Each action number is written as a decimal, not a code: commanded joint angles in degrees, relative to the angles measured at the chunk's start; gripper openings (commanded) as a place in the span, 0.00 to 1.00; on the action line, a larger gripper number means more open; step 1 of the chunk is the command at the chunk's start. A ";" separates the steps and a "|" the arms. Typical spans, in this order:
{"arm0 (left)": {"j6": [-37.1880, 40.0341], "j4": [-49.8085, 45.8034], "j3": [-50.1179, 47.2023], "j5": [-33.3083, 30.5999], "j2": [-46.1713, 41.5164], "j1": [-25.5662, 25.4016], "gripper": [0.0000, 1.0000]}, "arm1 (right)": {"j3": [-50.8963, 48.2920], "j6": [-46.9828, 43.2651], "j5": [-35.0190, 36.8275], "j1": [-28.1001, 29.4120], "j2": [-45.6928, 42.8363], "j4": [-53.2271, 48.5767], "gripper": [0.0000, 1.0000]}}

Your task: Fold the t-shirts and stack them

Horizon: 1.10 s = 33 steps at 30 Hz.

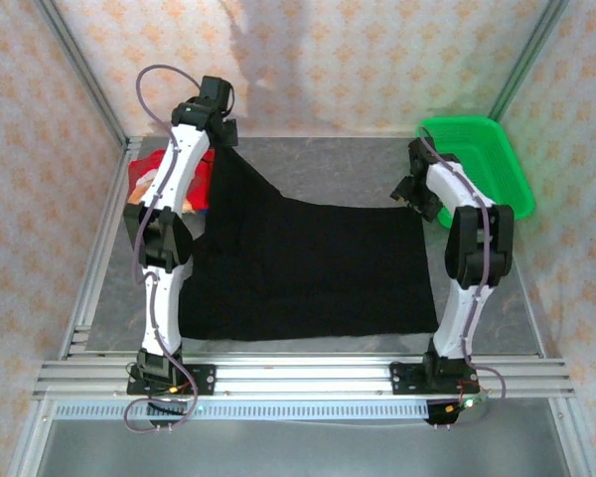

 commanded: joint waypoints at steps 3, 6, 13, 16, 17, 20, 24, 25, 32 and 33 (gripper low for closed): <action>0.82 2.75 -4.13 -1.21 -4.61 0.76 0.00 | 8.12 -1.33 5.47 0.04 5.70 -3.23 0.76; 0.81 2.78 -5.13 -1.49 -4.79 0.92 0.00 | 11.72 -0.71 6.46 0.04 9.06 -4.32 0.73; 0.64 2.35 -5.83 -1.38 -5.23 1.11 0.00 | 16.33 0.13 9.95 -0.06 13.89 -8.28 0.65; 0.72 2.43 -6.49 -1.30 -5.48 1.14 0.00 | 16.63 0.04 9.48 -0.22 15.09 -8.64 0.62; 0.72 2.52 -6.83 -1.38 -5.57 1.17 0.00 | 16.71 0.07 9.74 -0.22 15.38 -8.71 0.61; 0.71 2.67 -7.38 -1.51 -5.77 1.18 0.00 | 17.06 -0.11 10.43 -0.22 16.49 -9.22 0.59; 0.90 2.96 -8.05 -1.67 -6.13 1.27 0.00 | 17.34 -0.38 11.32 -0.20 18.07 -9.50 0.55; 0.99 2.87 -8.04 -1.74 -6.12 1.29 0.00 | 18.03 -0.30 11.37 -0.22 18.77 -10.40 0.54; 1.21 2.71 -8.04 -2.00 -6.38 1.45 0.00 | 18.15 0.07 11.12 0.13 20.10 -11.66 0.53; 1.16 2.69 -8.05 -2.04 -6.46 1.43 0.00 | 18.59 -0.35 11.56 0.36 20.41 -12.46 0.53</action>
